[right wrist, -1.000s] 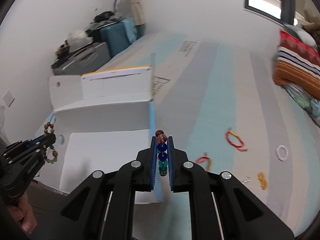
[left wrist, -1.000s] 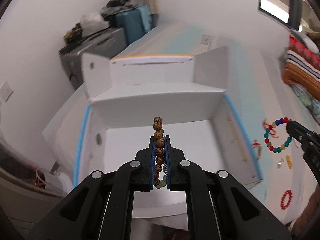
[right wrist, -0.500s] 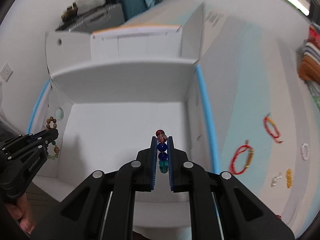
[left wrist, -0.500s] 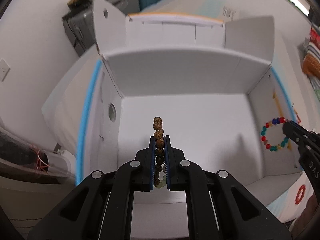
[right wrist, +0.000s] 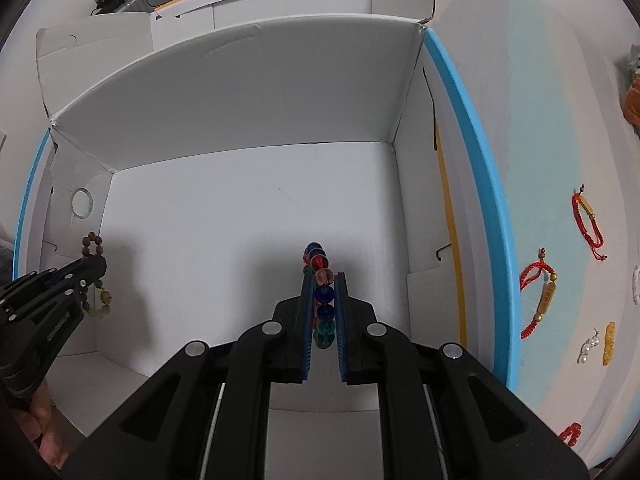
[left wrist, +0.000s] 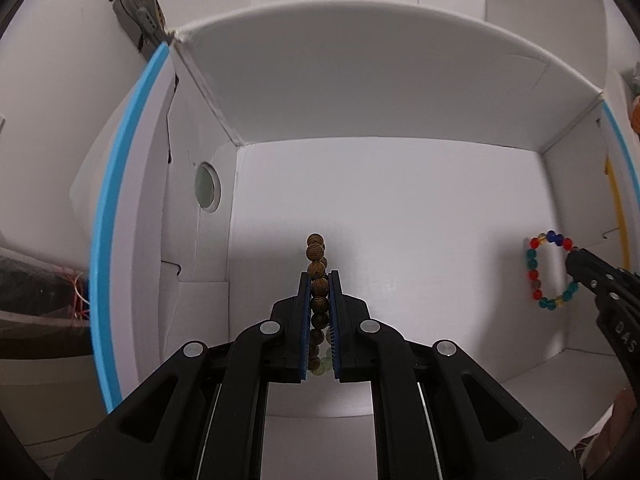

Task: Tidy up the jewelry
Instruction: 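Open both tools to drop the bracelets into the box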

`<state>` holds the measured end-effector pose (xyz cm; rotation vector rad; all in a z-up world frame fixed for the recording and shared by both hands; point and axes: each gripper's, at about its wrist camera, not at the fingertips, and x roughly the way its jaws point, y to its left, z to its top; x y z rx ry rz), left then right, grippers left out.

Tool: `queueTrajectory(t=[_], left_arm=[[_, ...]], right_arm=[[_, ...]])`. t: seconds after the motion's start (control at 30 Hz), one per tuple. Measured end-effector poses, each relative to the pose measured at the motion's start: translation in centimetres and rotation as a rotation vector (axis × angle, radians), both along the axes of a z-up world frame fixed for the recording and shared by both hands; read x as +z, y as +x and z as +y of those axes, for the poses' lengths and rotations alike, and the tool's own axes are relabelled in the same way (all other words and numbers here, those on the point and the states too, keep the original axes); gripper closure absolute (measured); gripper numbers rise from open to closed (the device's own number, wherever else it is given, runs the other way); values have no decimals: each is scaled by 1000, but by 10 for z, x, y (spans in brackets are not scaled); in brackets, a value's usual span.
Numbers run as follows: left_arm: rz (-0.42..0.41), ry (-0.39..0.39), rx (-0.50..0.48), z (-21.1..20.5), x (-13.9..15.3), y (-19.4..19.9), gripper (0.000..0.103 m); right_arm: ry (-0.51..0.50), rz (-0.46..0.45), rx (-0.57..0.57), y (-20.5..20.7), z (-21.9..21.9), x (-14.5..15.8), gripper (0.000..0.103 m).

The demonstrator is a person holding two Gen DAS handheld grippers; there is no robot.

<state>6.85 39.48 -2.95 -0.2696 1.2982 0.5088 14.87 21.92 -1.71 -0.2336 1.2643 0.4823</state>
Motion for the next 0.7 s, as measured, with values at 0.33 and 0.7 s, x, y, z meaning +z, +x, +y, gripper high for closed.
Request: queueTrajectory(t=[0.33,0.7], left_arm=[[-21,-1,22,5,2,-2,91],[-176,106,15,-11,48,-28,33]], right_arm=[[10,3,10,2,5,3,91],[137,-107,43,-18,-24,56,45]])
